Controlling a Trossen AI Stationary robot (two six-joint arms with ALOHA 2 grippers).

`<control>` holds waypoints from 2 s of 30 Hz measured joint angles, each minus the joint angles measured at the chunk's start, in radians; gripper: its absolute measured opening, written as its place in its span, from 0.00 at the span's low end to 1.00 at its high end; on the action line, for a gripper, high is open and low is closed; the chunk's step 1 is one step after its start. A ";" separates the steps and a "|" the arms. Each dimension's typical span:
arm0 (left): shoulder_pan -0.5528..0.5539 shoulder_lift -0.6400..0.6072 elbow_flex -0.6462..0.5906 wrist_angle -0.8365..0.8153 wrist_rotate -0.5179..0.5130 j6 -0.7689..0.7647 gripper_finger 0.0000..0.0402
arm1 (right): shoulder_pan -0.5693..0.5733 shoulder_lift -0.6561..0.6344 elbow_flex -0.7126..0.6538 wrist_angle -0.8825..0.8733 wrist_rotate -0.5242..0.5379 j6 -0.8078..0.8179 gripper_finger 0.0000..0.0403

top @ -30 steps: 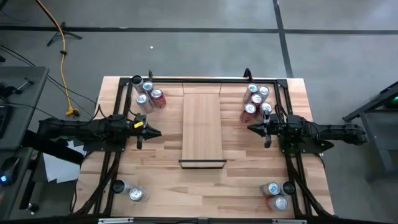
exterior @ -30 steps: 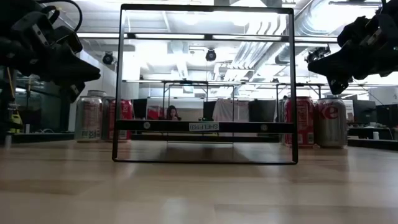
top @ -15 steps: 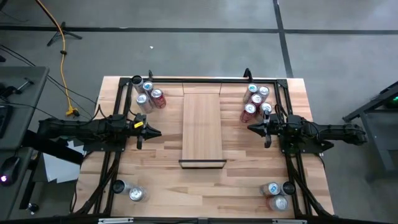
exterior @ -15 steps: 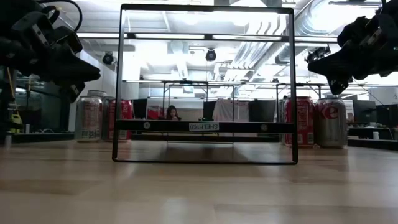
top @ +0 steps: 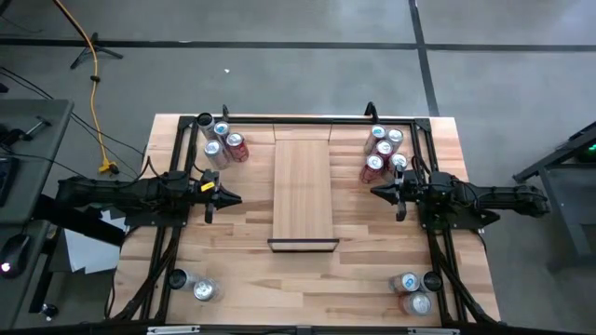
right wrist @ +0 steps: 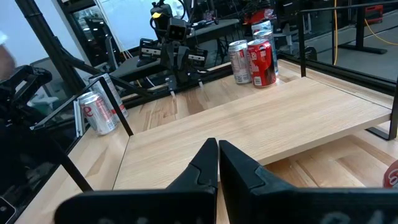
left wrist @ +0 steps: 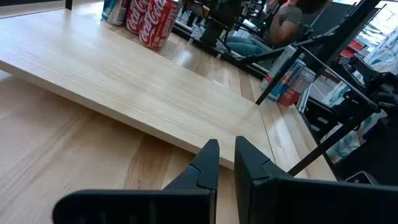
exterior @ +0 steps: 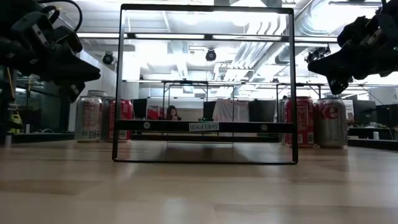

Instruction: Place canned beverage on shelf

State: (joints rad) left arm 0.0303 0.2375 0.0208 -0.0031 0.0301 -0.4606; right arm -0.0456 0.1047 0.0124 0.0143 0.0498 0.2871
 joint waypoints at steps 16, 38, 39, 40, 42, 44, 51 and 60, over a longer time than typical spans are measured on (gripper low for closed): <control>0.000 0.000 0.000 0.000 0.000 0.000 0.00 | 0.000 0.000 0.000 0.000 0.000 0.000 0.00; 0.000 0.000 0.000 0.000 0.000 0.000 0.00 | 0.000 0.000 0.000 0.000 0.000 0.000 0.00; 0.000 0.000 0.000 0.000 0.000 0.000 0.00 | 0.000 0.000 0.000 0.000 0.000 0.000 0.00; 0.000 0.000 0.000 0.000 0.000 0.000 0.00 | 0.000 0.000 0.000 0.000 0.000 0.000 0.00; 0.000 0.000 0.000 0.000 0.000 0.000 0.00 | 0.000 0.000 0.000 0.000 0.000 0.000 0.00; 0.000 0.000 0.000 0.000 0.000 0.000 0.00 | 0.000 0.000 -0.001 0.012 0.005 0.000 0.00; 0.000 0.000 0.000 0.000 0.000 0.000 0.00 | 0.000 0.000 -0.001 0.349 0.100 0.509 0.00; 0.000 0.000 0.000 0.000 0.000 0.000 0.00 | -0.001 0.057 0.071 0.620 0.475 0.658 0.01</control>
State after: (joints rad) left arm 0.0299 0.2375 0.0208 -0.0031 0.0302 -0.4606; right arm -0.0463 0.1616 0.0837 0.6344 0.5249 0.9453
